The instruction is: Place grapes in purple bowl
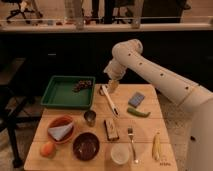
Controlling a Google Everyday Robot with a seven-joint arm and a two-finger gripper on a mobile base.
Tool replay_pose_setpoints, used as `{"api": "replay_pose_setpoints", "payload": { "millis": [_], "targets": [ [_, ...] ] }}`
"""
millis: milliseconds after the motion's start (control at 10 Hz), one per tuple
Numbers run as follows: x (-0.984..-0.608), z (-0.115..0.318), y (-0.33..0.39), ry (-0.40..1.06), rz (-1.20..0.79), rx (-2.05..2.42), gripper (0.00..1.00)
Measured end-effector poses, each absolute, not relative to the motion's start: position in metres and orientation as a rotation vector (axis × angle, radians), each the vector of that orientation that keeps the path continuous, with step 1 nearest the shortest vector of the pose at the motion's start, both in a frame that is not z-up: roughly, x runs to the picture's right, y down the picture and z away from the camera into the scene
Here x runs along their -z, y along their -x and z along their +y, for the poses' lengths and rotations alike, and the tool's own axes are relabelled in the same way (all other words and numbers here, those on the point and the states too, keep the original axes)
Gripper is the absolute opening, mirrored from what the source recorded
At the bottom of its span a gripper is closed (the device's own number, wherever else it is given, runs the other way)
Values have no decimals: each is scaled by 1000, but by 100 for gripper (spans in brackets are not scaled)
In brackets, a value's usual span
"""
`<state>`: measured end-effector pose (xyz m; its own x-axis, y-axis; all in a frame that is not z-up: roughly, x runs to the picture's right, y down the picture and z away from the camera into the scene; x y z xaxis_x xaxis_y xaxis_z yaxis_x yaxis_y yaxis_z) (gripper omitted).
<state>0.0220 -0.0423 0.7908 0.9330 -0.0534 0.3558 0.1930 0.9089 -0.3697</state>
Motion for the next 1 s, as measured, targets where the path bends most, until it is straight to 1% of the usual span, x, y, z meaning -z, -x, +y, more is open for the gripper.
{"api": "replay_pose_setpoints", "payload": {
  "millis": [300, 800, 1000],
  "targets": [
    [-804, -42, -13, 391, -348, 89, 80],
    [-819, -52, 14, 259, -371, 35, 80],
    [-827, -58, 32, 238, -405, 52, 80]
  ]
}}
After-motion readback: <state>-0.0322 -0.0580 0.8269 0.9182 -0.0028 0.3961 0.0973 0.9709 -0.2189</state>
